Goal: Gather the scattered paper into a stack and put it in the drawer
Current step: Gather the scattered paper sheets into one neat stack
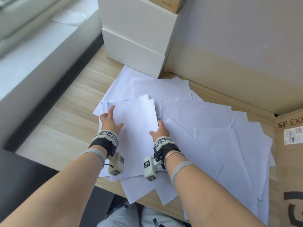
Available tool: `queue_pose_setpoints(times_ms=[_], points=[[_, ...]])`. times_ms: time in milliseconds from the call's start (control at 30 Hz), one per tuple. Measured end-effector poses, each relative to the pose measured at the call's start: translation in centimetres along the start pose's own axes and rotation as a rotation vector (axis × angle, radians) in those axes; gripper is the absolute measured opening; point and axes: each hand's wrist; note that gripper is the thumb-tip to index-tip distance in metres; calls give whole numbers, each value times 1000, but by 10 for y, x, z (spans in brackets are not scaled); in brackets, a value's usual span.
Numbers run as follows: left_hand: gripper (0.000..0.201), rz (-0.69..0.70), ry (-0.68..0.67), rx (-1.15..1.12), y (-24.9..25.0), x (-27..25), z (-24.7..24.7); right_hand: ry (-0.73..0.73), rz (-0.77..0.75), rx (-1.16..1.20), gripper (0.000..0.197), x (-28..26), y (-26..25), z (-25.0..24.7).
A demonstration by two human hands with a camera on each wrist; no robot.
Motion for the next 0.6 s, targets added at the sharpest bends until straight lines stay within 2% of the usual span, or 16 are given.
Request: queue_pose_setpoints(times_ms=[100,200,267,367,500,600], points=[[79,-48,45,110,2,-1,5,17,14,4,41,1,10,-15],[79,-173,89,137,6,0,10,102,23,-87,26,7,18,-29],[77,-221,70,108,10,0,13,174,40,-206,26,11,26,-37],[75,-199,63,92,16,-2,21,278,120,-333,26,11,44,-52],[75,-167,42,31,22,-1,32,184,235,-396,32,11,61,-69],[76,-175,8,-38,26,-2,39,112,230,-429,34,14,65,-75]])
Point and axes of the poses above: each hand's wrist, its own x-axis towards the middle knuckle, its own z-axis out of the palm, y = z × x, and after that the axes turned 4 degrees about z, right-handed
